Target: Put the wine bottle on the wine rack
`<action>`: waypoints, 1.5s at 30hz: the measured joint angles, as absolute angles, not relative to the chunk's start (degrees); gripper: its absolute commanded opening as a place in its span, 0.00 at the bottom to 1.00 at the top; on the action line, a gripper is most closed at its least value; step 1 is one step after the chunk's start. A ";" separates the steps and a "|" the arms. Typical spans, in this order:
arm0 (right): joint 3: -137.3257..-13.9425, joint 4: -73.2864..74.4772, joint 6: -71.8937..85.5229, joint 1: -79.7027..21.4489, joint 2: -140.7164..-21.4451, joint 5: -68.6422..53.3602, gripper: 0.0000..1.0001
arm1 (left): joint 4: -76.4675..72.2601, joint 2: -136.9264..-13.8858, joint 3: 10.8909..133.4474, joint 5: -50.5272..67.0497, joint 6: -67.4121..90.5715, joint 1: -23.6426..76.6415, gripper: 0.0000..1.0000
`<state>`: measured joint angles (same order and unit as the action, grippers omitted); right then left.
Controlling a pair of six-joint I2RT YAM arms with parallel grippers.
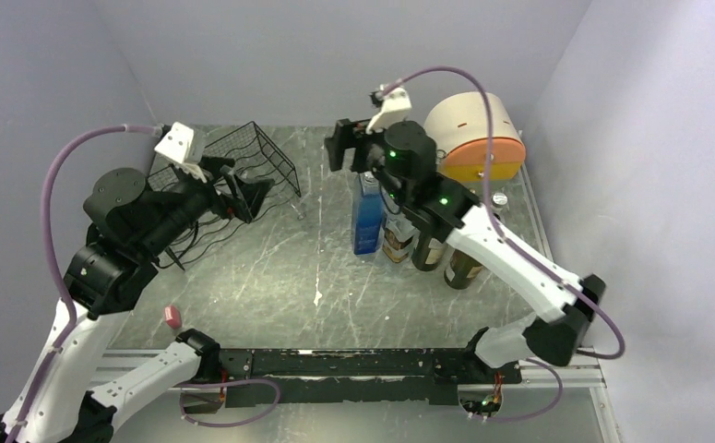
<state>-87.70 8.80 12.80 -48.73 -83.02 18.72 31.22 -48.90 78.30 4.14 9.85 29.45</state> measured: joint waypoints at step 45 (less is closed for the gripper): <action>-78.85 30.24 15.94 -48.53 -82.50 25.23 0.17 | 2.61 -43.51 42.06 4.36 11.35 29.45 0.95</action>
